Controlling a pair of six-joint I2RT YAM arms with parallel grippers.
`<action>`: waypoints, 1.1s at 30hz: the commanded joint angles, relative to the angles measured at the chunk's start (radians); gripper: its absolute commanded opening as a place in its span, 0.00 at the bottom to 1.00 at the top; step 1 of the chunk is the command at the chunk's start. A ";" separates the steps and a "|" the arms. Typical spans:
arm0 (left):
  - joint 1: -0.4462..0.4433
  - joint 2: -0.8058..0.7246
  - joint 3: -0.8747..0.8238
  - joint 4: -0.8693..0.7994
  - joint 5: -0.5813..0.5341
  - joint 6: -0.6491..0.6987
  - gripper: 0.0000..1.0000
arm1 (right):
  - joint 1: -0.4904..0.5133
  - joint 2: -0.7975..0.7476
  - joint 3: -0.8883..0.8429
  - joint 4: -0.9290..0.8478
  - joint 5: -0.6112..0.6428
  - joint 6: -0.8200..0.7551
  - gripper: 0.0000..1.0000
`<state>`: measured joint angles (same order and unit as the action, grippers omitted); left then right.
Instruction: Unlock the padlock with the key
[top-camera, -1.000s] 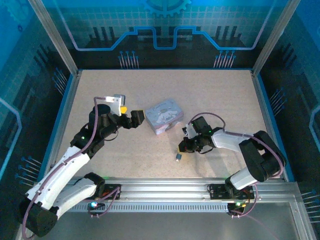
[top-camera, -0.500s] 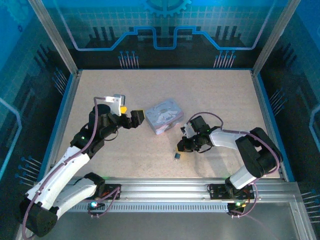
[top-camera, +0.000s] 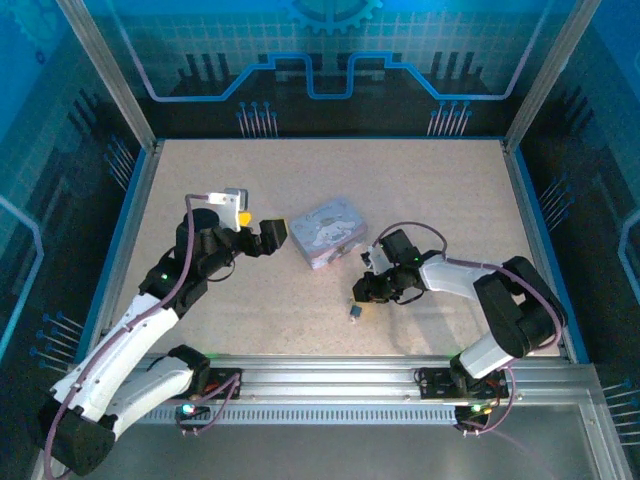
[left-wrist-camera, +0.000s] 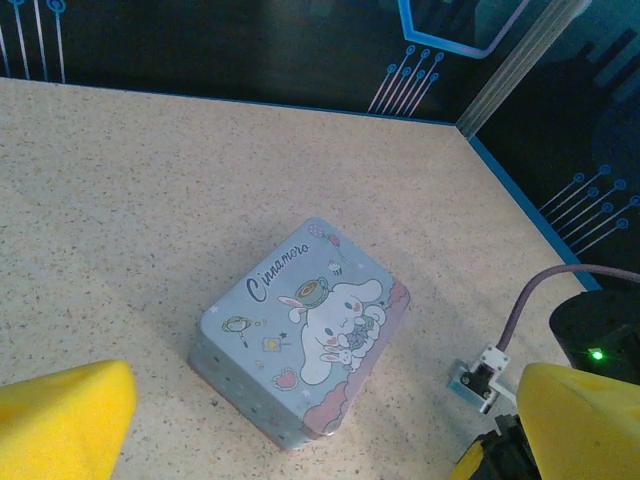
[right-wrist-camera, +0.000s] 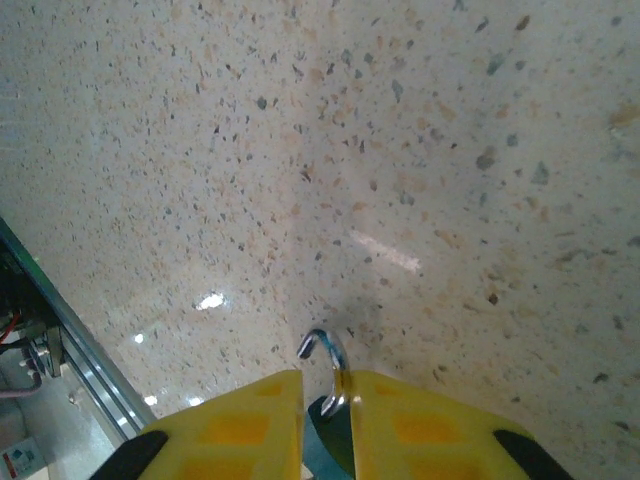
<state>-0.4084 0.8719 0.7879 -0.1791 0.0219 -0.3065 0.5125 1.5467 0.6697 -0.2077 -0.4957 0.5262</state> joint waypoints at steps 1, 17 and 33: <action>0.009 -0.016 0.007 -0.017 -0.021 0.027 0.99 | 0.009 -0.045 0.028 -0.046 0.006 -0.020 0.21; 0.013 -0.063 0.018 -0.037 -0.092 0.040 0.99 | -0.074 -0.352 0.096 -0.270 0.121 -0.126 0.33; 0.019 -0.084 -0.011 -0.028 -0.139 0.037 0.99 | -0.247 -0.682 0.059 -0.281 0.280 -0.184 0.42</action>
<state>-0.3992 0.8028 0.7879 -0.2062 -0.0807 -0.2852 0.2916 0.8986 0.7517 -0.4717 -0.2653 0.3641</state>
